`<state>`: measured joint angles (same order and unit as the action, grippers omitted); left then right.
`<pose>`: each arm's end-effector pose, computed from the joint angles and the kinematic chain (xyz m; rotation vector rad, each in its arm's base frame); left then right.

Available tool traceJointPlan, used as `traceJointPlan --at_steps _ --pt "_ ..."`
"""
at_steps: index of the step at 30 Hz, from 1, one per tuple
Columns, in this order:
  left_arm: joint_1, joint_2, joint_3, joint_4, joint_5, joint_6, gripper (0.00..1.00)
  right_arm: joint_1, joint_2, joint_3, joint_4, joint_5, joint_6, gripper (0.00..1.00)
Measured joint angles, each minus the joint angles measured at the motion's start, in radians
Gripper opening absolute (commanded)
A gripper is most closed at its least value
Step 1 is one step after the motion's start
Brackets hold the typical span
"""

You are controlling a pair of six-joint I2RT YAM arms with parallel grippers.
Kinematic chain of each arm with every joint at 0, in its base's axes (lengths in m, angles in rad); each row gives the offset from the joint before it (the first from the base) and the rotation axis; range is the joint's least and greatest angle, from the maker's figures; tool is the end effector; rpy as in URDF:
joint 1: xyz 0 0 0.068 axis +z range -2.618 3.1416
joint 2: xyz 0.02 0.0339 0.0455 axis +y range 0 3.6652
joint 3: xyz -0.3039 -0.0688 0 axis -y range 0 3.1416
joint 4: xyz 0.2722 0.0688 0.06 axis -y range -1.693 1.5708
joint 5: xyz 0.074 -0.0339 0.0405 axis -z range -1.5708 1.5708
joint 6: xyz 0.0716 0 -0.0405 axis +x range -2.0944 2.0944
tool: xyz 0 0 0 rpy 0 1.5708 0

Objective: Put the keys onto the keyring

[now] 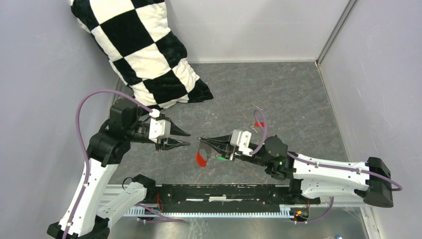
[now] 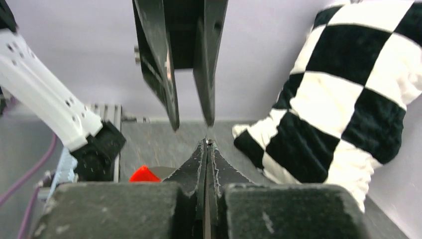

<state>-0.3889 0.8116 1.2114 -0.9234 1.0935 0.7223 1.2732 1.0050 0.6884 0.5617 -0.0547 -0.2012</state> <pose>0.0969 -0.1084 0.4417 1.4804 1.1905 -0.9040 0.0771 0.2646 0.3776 -0.9684 0.9942 0.9400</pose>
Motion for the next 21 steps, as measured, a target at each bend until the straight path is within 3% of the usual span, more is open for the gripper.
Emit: traceJointPlan --at_steps 5,10,21 --pt "0.000 -0.036 -0.054 0.078 0.014 -0.131 0.37 0.000 -0.003 -0.056 0.237 -0.015 0.064 0.00" --pt "0.000 -0.042 -0.057 0.150 0.027 -0.218 0.43 0.000 0.012 -0.061 0.377 -0.039 0.104 0.00" --pt "0.000 -0.084 -0.148 0.418 0.045 -0.470 0.39 0.000 0.076 -0.061 0.481 -0.086 0.151 0.00"
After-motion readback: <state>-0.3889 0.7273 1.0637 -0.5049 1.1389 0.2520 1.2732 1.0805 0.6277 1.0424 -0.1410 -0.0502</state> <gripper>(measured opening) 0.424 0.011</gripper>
